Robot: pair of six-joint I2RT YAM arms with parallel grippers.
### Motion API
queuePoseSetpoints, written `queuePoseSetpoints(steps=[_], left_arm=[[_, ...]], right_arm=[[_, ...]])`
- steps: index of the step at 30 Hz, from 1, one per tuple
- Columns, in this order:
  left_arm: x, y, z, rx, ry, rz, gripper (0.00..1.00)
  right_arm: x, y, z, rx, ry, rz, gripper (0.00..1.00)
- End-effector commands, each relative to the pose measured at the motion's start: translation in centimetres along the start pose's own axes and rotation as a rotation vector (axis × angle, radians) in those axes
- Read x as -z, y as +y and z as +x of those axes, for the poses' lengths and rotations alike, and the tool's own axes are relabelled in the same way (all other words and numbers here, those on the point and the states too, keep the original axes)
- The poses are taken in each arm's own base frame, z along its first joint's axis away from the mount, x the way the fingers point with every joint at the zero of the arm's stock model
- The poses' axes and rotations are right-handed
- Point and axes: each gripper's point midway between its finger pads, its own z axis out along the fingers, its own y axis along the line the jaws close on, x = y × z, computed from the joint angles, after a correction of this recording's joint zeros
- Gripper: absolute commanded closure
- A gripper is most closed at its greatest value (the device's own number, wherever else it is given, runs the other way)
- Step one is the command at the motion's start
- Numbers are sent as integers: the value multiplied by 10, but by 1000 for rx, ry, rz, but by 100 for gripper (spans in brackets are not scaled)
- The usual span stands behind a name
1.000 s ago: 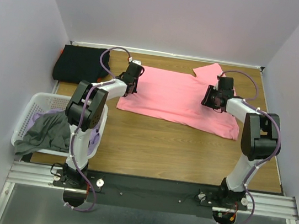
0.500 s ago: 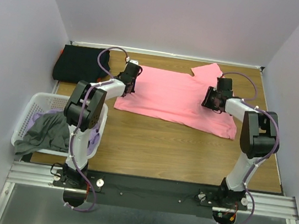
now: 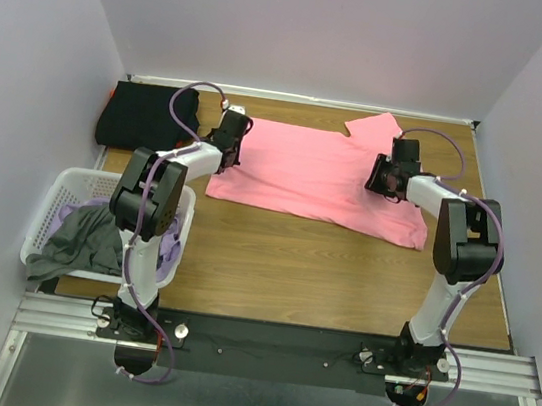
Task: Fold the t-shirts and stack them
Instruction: Fold the tshirt
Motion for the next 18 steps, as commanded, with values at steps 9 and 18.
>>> queuePoseSetpoints(steps=[9,18], left_arm=[[2,23,-19,44,-48,-59,100],[18,4,-33,41,-83,12,37]], right_arm=[[-14,-27,41,-7,130,98,53],[4,-16,14,28,66,55,51]])
